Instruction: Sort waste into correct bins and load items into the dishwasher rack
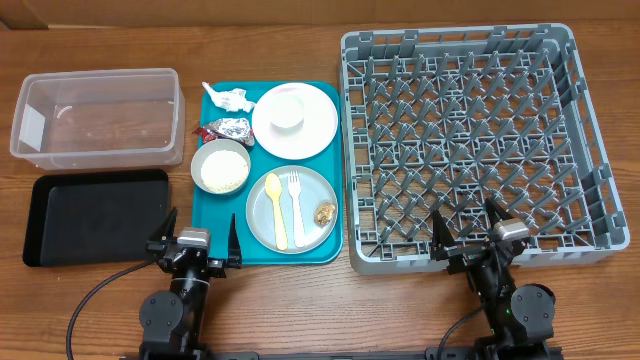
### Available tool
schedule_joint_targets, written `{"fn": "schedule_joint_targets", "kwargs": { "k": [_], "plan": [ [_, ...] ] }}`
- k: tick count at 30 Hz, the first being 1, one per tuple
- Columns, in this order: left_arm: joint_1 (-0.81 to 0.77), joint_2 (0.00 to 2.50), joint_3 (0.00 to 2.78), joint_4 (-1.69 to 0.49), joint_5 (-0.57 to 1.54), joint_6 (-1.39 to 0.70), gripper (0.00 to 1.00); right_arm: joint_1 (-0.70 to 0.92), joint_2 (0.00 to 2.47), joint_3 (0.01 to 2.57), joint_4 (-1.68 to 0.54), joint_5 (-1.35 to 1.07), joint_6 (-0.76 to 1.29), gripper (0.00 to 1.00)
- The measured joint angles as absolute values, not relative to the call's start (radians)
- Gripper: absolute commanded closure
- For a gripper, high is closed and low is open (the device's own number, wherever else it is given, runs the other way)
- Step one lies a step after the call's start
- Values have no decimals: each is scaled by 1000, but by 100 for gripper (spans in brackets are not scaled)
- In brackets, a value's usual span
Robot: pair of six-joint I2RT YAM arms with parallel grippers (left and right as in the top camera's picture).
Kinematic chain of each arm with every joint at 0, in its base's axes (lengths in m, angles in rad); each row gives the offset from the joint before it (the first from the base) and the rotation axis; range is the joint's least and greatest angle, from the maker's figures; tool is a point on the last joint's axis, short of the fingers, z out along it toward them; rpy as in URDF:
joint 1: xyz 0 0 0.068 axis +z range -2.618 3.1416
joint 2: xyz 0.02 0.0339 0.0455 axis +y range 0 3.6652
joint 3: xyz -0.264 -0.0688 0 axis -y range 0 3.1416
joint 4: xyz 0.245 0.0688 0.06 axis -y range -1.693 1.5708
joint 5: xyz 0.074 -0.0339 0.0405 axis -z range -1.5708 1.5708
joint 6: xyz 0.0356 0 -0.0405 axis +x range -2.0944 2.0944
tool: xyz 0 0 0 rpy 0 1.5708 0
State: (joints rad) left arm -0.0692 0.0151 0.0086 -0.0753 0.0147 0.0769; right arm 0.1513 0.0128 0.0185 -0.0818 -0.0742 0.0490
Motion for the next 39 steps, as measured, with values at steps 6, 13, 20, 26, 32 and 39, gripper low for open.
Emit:
{"fn": "schedule_joint_targets", "kwargs": {
  "k": [6, 13, 20, 26, 32, 39],
  "plan": [
    [-69, 15, 9, -75, 15, 77, 0, 151, 13, 19, -82, -74, 49, 0],
    [-69, 15, 9, -75, 15, 77, 0, 151, 13, 19, -81, -74, 49, 0],
    [-69, 15, 9, -75, 15, 77, 0, 151, 13, 19, -81, -74, 49, 0],
    [-69, 15, 9, -75, 15, 77, 0, 151, 13, 19, -82, -74, 49, 0],
    [-70, 15, 9, -75, 15, 77, 0, 151, 13, 19, -82, -74, 49, 0],
    [-69, 15, 9, -75, 15, 77, 0, 151, 13, 19, -59, -74, 49, 0]
  ]
}}
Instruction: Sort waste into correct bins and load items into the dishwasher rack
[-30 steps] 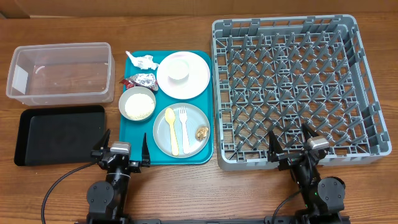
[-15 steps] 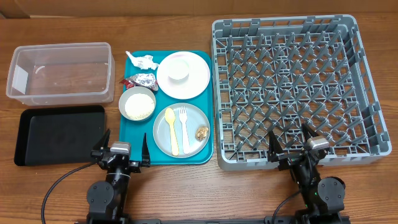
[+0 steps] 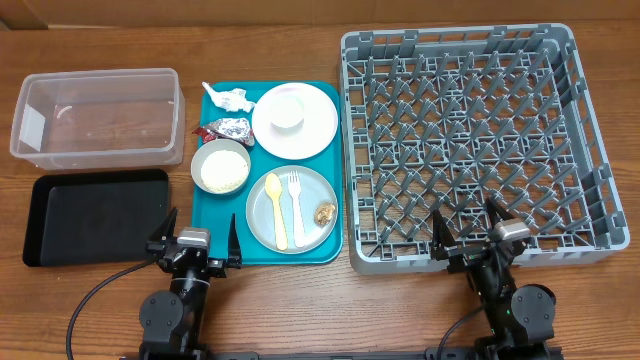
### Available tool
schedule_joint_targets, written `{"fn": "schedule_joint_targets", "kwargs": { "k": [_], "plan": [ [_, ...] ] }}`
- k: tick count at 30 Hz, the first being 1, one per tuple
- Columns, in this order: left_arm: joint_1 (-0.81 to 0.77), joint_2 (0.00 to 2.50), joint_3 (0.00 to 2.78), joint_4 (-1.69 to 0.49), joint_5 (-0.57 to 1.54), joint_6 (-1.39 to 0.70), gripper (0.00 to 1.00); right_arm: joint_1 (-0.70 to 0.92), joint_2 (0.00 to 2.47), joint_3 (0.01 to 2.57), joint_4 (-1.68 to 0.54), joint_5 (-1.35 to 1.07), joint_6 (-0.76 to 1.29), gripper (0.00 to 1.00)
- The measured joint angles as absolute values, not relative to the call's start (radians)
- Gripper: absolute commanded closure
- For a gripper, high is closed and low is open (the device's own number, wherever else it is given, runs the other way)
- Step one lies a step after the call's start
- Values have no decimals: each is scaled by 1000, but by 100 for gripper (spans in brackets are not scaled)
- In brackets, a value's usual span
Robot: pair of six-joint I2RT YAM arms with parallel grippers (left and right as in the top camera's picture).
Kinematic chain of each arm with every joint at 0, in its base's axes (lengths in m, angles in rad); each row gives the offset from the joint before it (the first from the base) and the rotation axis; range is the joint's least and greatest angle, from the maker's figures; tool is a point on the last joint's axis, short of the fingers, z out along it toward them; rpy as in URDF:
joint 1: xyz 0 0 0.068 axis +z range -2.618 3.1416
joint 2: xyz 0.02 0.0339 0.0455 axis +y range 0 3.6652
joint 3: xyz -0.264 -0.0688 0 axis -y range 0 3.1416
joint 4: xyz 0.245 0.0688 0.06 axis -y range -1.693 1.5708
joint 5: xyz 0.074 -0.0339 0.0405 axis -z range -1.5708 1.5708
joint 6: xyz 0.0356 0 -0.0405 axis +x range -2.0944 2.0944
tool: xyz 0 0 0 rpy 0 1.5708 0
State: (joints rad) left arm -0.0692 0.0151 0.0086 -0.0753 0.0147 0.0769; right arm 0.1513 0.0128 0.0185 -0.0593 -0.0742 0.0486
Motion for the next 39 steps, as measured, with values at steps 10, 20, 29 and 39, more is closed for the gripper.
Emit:
{"fn": "schedule_joint_targets", "kwargs": {
  "k": [10, 20, 29, 39],
  "plan": [
    [-69, 15, 9, -70, 53, 75, 0, 151, 13, 19, -21, -220, 75, 0],
    [-69, 15, 63, 48, 229, -92, 0, 151, 15, 95, -136, -267, 256, 0],
    [-69, 234, 590, -391, 141, -123, 0, 151, 328, 643, -558, -278, 303, 0],
    [-69, 936, 1380, -1025, 181, -129, 0, 151, 1099, 1385, -1156, -286, 230, 0]
  ]
}}
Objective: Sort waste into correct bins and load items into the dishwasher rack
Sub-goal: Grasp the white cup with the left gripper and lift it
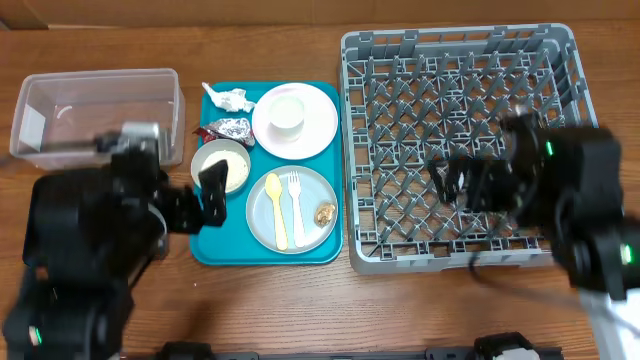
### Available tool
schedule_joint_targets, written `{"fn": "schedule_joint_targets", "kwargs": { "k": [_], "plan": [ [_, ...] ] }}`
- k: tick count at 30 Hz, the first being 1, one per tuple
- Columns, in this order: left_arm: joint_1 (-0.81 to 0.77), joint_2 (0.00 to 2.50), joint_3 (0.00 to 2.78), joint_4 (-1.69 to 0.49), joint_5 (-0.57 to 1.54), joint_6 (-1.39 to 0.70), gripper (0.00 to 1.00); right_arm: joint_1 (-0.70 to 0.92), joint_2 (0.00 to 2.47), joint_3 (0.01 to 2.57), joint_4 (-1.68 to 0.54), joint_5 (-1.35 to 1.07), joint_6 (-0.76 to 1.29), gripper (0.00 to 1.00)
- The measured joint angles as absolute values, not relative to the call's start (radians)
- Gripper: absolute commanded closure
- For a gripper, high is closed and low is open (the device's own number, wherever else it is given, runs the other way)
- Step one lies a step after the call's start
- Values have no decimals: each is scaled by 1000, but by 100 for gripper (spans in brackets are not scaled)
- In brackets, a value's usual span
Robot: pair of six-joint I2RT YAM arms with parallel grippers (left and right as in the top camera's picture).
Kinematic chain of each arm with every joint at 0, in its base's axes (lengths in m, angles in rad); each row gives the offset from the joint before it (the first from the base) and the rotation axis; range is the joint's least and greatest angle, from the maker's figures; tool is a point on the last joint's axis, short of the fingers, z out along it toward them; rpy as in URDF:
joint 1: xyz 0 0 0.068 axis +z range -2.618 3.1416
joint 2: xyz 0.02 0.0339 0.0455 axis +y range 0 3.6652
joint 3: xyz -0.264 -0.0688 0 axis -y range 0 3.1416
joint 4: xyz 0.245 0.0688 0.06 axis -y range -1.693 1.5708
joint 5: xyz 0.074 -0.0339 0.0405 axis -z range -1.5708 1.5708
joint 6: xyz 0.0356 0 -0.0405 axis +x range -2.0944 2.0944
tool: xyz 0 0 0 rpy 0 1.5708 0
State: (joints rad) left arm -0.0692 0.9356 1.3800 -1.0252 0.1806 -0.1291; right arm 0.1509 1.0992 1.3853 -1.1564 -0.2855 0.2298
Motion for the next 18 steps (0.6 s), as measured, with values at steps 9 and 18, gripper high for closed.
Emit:
{"fn": "schedule_joint_targets", "kwargs": {
  "k": [9, 18],
  "plan": [
    [-69, 1202, 1527, -1054, 262, -187, 0, 151, 1310, 1447, -1190, -333, 217, 0],
    [-150, 1554, 1539, -944, 197, -206, 1, 151, 1309, 1447, -1189, -284, 235, 0]
  ]
}}
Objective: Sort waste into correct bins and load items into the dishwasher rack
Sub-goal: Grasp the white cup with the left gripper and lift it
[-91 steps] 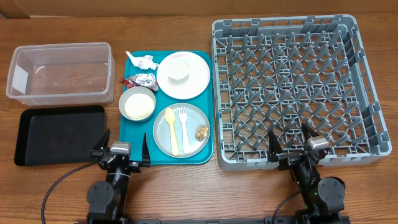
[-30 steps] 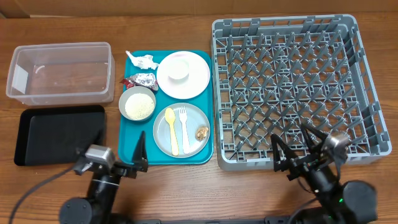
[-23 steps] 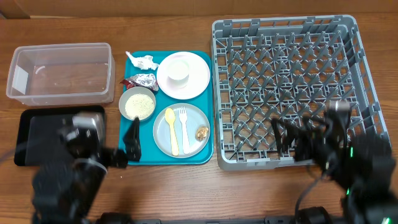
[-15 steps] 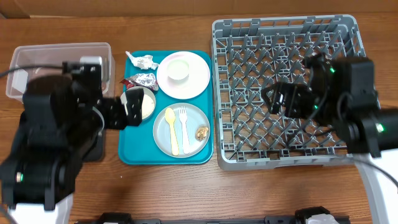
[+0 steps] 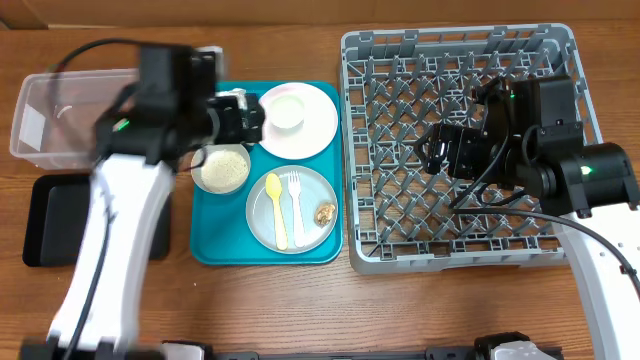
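A teal tray (image 5: 212,245) holds a white plate (image 5: 318,125) with a small white cup (image 5: 288,112). It also holds a bowl of white crumbs (image 5: 222,168) and a pale plate (image 5: 312,190). On that plate lie a yellow spoon (image 5: 275,208), a white fork (image 5: 296,205) and a brown food scrap (image 5: 324,212). My left gripper (image 5: 248,120) hangs open over the tray's far left corner. A white crumpled wrapper (image 5: 232,97) peeks out beside it, and the foil wrapper is hidden beneath it. My right gripper (image 5: 432,150) is open above the grey dishwasher rack (image 5: 460,60).
A clear plastic bin (image 5: 60,110) stands at the far left, with a black tray (image 5: 45,215) in front of it. The left arm's white link crosses the black tray's right side. The right arm reaches in over the rack's right half.
My left gripper moved from beside the bowl to the tray's far left corner, over the wrappers. The right gripper stays above the rack's middle, and its arm has shifted slightly.
Both arms first sat folded at the table's near edge with their grippers open. They were the same at the following moment. Then both were raised, the left by the bowl and the right over the rack. Now the left is over the wrappers. Nothing on the tray has moved.
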### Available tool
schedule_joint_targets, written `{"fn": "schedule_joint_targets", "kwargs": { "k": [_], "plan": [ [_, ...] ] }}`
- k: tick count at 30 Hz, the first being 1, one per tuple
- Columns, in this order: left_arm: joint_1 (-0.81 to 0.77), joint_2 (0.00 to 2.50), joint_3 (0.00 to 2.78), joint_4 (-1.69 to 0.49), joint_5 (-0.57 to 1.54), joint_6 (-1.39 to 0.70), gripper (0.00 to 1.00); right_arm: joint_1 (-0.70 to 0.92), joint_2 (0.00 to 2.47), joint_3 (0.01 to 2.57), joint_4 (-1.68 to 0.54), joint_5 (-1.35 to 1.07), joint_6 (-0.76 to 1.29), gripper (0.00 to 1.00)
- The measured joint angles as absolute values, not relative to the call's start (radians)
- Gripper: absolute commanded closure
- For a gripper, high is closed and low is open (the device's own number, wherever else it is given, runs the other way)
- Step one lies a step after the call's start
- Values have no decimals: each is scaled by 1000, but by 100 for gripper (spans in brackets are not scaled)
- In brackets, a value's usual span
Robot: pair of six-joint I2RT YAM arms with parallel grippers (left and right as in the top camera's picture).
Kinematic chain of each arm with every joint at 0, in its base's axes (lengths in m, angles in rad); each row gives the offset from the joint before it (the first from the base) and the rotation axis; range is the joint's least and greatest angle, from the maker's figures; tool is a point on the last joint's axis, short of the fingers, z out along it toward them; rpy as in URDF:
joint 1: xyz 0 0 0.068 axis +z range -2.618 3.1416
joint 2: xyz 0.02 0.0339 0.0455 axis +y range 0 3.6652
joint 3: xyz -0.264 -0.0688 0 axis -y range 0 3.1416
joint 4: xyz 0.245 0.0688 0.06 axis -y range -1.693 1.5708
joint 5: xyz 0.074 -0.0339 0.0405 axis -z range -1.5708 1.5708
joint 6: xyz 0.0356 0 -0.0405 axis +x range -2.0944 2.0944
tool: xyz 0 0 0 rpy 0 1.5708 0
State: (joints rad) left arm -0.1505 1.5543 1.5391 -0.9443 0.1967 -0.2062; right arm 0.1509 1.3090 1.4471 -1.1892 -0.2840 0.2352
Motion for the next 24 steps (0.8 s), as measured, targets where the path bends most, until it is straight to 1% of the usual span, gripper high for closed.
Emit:
{"fn": "schedule_joint_targets", "kwargs": {
  "k": [1, 3, 4, 7, 9, 10, 12, 13, 15, 16, 17, 21, 23, 24],
  "plan": [
    [-165, 1610, 1539, -913, 186, -199, 3, 151, 1309, 1447, -1190, -282, 235, 0],
    [-185, 1703, 1539, -819, 167, -177, 14, 151, 1309, 1447, -1190, -281, 236, 0],
    [-192, 1750, 1539, -776, 159, -168, 17, 151, 1309, 1447, -1189, -281, 236, 0],
    [-210, 1849, 1539, -656, 122, -155, 20, 151, 1309, 1447, -1193, -280, 235, 0],
    [-216, 1889, 1539, -634, 107, -154, 27, 151, 1309, 1448, -1203, -280, 236, 0],
    [-218, 1917, 1539, -616, 99, -158, 28, 151, 1309, 1447, -1208, -280, 236, 0],
    [-219, 1949, 1539, -593, 92, -173, 34, 151, 1309, 1447, -1212, -280, 236, 0],
    [-219, 1964, 1539, -578, 89, -183, 40, 151, 1309, 1448, -1214, -280, 236, 0],
    [-218, 1991, 1539, -563, 84, -210, 45, 151, 1309, 1447, -1215, -280, 236, 0],
    [-219, 2003, 1539, -562, 84, -223, 49, 151, 1309, 1447, -1216, -280, 236, 0],
    [-219, 2015, 1539, -560, 81, -234, 58, 151, 1309, 1448, -1218, -280, 236, 0],
    [-219, 2036, 1539, -552, 78, -265, 81, 151, 1309, 1447, -1222, -280, 236, 0],
    [-219, 2036, 1539, -549, 77, -280, 87, 151, 1309, 1447, -1222, -280, 236, 0],
    [-219, 2036, 1539, -549, 77, -283, 93, 151, 1309, 1447, -1222, -280, 236, 0]
  ]
}}
